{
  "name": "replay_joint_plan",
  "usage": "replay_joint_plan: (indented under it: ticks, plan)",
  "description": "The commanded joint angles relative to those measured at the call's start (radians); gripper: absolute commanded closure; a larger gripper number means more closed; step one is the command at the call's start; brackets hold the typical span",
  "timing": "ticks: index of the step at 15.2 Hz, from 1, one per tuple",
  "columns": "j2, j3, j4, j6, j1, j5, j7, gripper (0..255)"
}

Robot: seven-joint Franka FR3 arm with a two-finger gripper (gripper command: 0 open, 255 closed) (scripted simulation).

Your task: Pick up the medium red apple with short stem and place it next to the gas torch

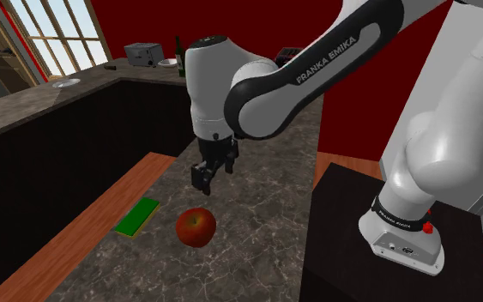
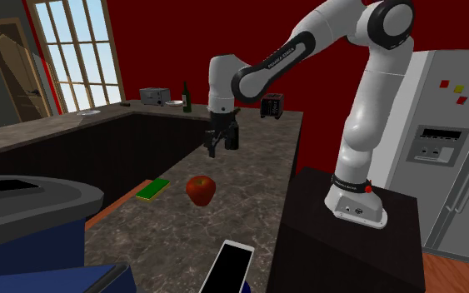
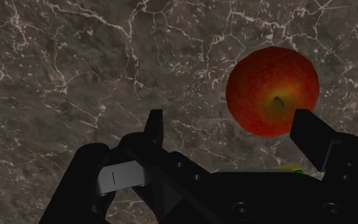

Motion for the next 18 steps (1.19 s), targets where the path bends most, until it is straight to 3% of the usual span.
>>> replay_joint_plan:
  ticks: [1, 6, 14, 18]
  plan:
    - [0.076, 0.026, 0.046, 0.032, 0.006, -0.049, 0.061, 0]
    - [0.270, 0.054, 0.186, 0.073, 0.053, -0.200, 0.220, 0]
    - [0.348, 0.032, 0.169, 0.156, 0.070, -0.264, 0.264, 0]
    - [0.348, 0.032, 0.169, 0.156, 0.070, -0.263, 0.263, 0]
